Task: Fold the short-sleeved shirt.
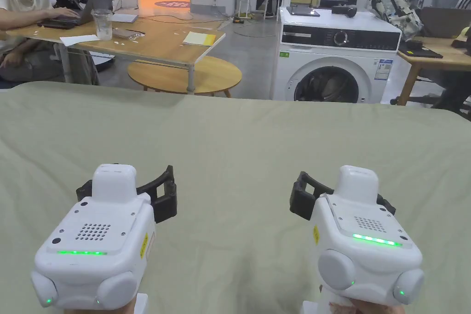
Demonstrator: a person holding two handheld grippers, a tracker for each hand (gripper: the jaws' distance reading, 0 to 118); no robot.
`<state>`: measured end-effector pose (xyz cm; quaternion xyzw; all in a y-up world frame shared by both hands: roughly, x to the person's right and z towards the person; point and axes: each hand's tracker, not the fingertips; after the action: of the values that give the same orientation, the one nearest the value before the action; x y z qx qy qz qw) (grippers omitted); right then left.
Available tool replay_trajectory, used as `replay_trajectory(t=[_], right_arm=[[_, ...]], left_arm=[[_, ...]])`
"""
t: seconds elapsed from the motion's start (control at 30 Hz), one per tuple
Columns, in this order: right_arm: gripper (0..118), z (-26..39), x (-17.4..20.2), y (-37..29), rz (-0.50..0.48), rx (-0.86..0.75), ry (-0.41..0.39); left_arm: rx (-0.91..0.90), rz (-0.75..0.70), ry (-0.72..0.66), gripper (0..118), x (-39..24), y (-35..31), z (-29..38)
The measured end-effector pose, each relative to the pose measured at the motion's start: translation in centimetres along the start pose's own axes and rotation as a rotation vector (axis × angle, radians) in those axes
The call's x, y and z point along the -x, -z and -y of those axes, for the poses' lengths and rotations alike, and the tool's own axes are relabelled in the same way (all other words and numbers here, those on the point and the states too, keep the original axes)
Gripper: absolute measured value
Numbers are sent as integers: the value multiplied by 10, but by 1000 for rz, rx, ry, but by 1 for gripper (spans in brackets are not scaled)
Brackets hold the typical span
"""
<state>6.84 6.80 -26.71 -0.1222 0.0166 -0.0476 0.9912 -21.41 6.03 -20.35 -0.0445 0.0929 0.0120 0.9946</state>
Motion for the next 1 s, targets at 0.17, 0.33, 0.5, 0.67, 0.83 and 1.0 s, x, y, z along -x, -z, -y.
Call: replay_trajectory(t=[0.17,0.33,0.5,0.67,0.83,1.0], right_arm=[[93,5,-1,0,1,-2,-24],[93,8,-4,4,8,-3,-31],[93,9,-4,5,38,-6,-30],[93,9,-3,2,38,-31,-35],[93,9,3,2,56,-47,-69],[93,10,4,4,49,-39,-83]], left_arm=[[-2,-35,26,81,5,1,1],[4,-46,-10,81,17,0,1],[13,-10,-34,81,22,0,1],[16,-8,-15,81,21,-1,2],[23,-5,-6,81,19,1,3],[40,6,-11,81,18,3,6]])
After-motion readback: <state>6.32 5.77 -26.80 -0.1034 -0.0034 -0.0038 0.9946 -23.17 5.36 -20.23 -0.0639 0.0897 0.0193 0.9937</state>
